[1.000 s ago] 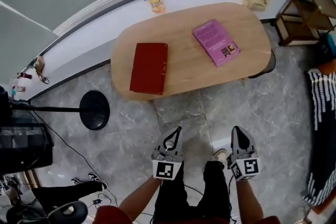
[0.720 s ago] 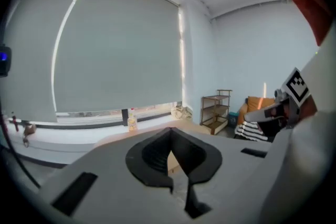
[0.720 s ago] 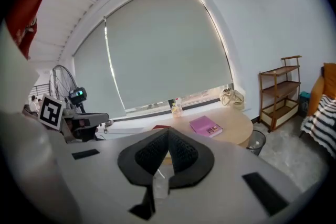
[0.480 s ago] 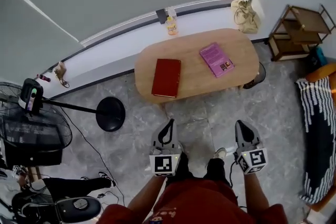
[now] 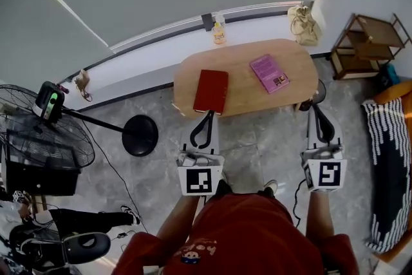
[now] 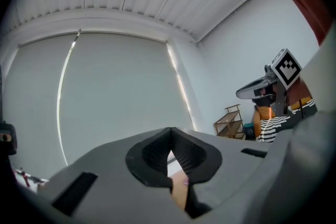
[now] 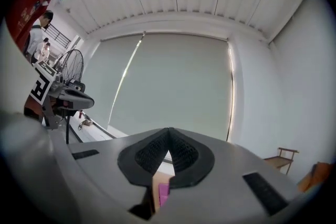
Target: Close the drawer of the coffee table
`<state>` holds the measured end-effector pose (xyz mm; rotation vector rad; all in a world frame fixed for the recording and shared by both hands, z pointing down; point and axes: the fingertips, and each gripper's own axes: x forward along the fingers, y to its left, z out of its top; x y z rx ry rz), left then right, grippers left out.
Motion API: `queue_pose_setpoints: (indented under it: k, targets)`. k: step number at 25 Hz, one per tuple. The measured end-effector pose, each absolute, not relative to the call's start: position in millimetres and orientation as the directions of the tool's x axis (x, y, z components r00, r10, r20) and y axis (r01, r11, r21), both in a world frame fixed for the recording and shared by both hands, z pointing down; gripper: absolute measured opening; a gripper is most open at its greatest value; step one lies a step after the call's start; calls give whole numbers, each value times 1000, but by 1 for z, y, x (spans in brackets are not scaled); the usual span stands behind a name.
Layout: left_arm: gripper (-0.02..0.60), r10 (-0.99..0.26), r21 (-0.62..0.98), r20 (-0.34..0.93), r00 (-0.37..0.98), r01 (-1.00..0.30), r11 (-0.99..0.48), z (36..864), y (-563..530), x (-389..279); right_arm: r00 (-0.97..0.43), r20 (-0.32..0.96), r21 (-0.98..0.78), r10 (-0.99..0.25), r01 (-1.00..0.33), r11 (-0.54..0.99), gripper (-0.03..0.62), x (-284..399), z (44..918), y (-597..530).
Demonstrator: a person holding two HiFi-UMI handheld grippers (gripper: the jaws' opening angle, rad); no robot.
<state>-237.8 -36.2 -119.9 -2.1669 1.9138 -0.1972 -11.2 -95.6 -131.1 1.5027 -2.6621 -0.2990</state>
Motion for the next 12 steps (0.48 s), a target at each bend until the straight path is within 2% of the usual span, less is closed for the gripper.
queue_pose_setpoints:
  k: [3, 6, 12]
  targets:
    - [8, -983, -370, -55, 175, -918, -142, -133, -35, -232, -513, -46, 232, -857, -840, 490, -3, -9, -140, -97]
    - [8, -982, -337, -81, 170, -932, -133, -136, -34, -232, -503, -45, 242, -863, -844, 479, -3, -5, -140, -98]
    - [8, -983, -372, -80, 164, -920, -123, -137, -39, -233, -498, -51, 234, -866, -849, 474, -3, 1, -137, -103]
